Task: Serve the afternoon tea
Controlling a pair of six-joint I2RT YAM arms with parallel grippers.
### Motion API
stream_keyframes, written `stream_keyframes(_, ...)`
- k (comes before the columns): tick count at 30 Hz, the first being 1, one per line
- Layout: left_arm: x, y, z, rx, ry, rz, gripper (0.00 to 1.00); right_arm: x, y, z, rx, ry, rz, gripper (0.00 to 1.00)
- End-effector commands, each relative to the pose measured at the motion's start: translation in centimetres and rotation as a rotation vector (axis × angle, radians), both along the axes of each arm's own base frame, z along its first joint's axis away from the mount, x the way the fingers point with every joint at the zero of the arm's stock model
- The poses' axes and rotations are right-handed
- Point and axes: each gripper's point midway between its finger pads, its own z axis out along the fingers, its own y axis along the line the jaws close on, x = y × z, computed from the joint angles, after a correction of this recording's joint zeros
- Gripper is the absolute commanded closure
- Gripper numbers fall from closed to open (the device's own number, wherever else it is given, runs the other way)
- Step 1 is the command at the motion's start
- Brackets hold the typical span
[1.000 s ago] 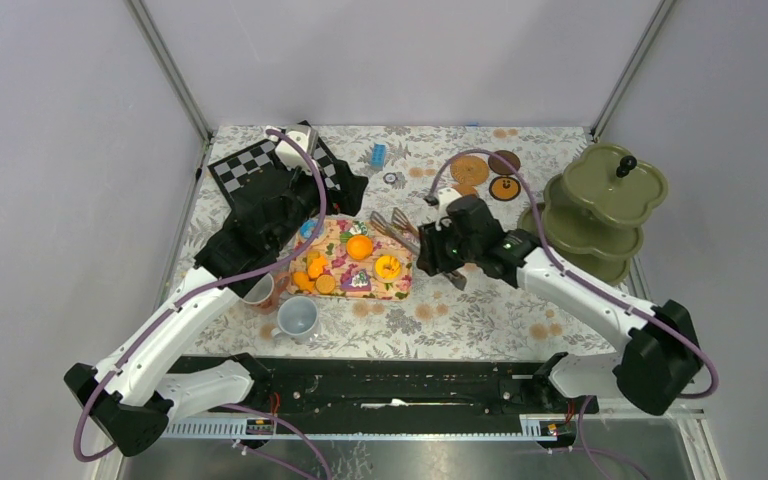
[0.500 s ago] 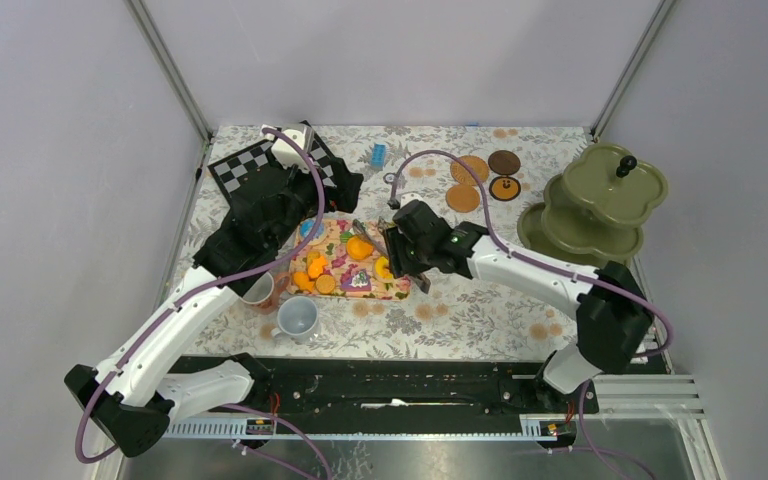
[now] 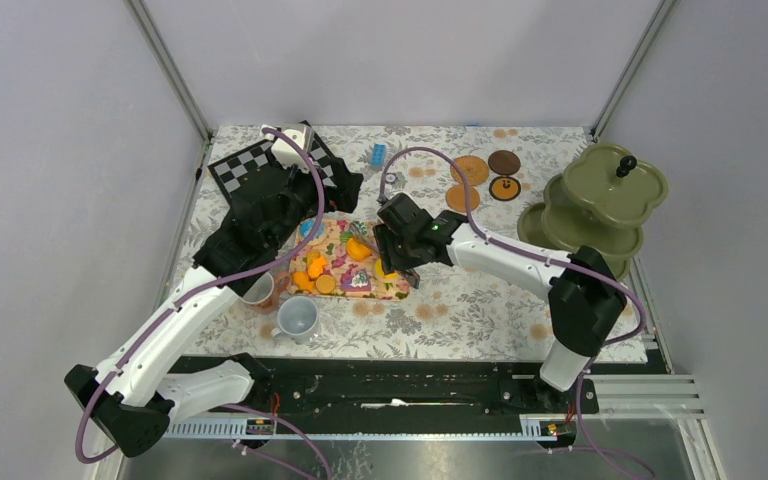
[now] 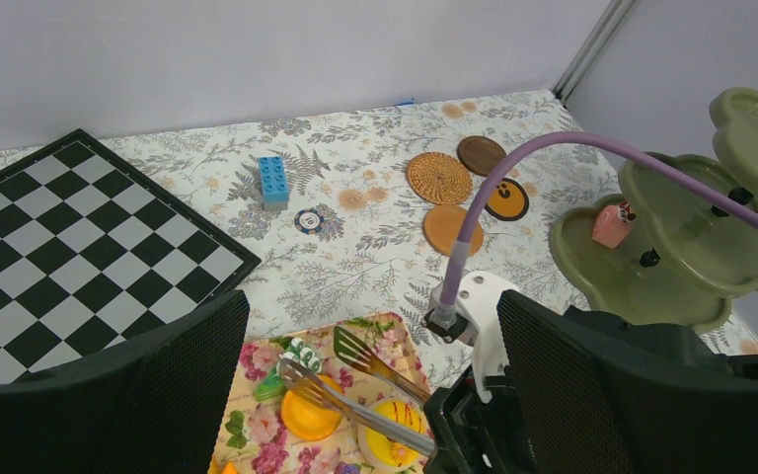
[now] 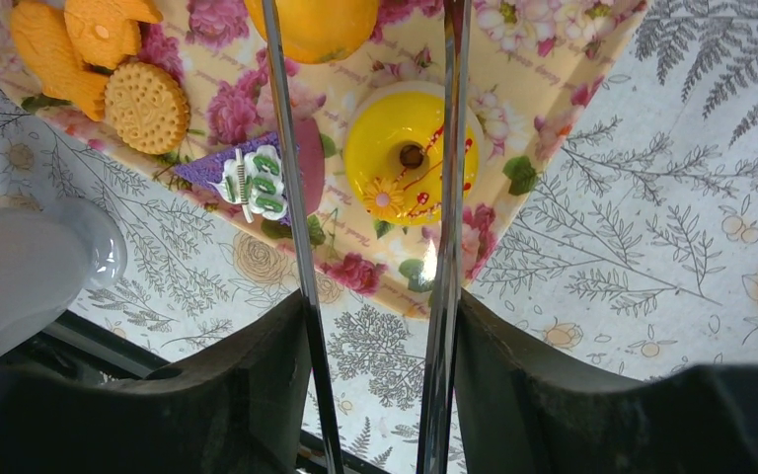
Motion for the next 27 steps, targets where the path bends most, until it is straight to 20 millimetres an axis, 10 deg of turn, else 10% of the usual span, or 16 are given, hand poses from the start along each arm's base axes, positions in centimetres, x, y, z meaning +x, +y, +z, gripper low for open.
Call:
stream_keyframes(1, 0.1, 0.3, 1.4, -0.023, -0.044, 0.009, 0.01, 1.2, 0.7, 1.5, -0.023, -0.056, 0.060, 0.43)
stream_keyframes(27, 0.5, 3.0, 2.1, -0.049, -0.059, 0.120, 0.01, 2.1, 3.0, 0.9, -0.186, -0.065, 0.171, 0.39)
